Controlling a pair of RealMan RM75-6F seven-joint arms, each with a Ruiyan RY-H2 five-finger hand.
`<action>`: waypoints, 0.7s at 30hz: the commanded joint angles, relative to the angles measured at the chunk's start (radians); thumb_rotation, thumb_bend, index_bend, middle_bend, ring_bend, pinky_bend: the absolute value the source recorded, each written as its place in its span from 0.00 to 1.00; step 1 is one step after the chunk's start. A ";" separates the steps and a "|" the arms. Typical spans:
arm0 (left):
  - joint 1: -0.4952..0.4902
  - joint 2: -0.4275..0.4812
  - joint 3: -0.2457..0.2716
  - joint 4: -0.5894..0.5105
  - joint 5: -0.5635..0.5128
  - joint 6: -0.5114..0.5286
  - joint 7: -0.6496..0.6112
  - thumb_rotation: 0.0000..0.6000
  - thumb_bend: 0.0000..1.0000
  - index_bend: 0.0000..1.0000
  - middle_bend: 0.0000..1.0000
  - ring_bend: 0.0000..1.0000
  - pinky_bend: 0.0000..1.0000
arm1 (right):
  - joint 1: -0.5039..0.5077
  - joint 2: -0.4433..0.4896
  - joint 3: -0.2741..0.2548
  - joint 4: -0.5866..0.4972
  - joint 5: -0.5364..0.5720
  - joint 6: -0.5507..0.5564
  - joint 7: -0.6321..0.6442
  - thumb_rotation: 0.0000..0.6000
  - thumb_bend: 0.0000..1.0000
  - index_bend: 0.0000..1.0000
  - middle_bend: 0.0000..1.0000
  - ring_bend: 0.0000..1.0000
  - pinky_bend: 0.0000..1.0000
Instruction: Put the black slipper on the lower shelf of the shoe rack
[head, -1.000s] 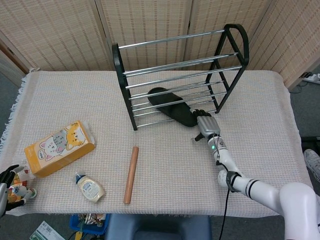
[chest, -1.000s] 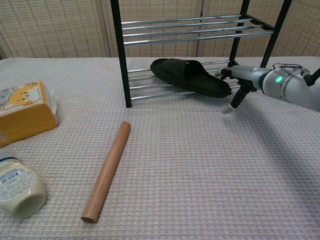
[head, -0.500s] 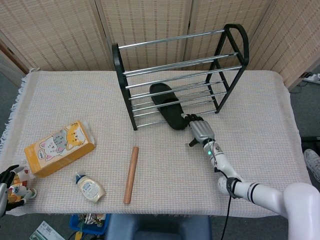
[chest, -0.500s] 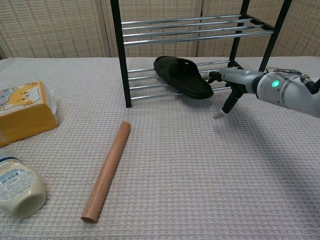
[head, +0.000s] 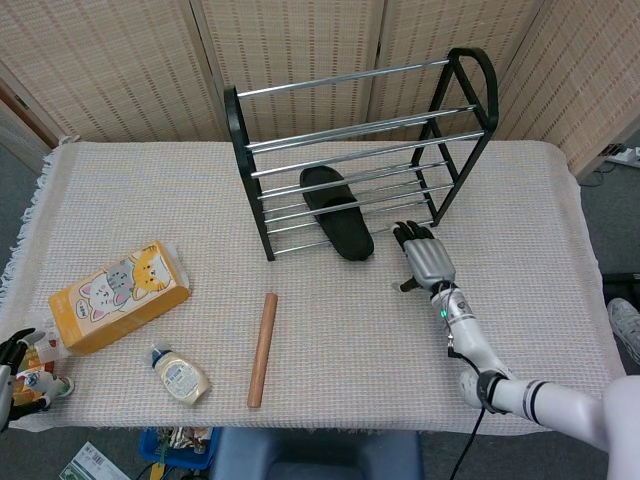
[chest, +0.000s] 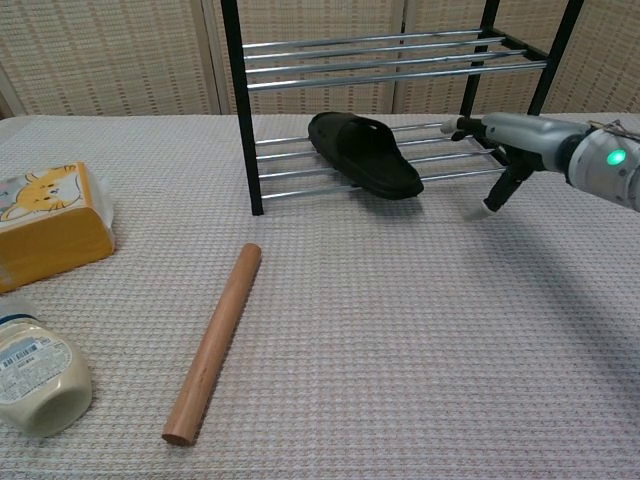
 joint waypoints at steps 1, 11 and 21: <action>-0.003 0.000 -0.003 -0.003 0.002 0.001 0.002 1.00 0.23 0.22 0.18 0.21 0.29 | -0.090 0.094 -0.049 -0.106 -0.064 0.116 -0.018 1.00 0.16 0.00 0.07 0.00 0.09; -0.024 -0.002 -0.014 -0.050 0.027 0.013 0.058 1.00 0.23 0.22 0.18 0.21 0.29 | -0.324 0.254 -0.175 -0.268 -0.307 0.426 0.029 1.00 0.17 0.00 0.12 0.01 0.09; -0.048 -0.002 -0.020 -0.115 0.045 0.010 0.128 1.00 0.23 0.22 0.18 0.21 0.29 | -0.535 0.340 -0.282 -0.320 -0.458 0.632 0.081 1.00 0.16 0.00 0.14 0.03 0.10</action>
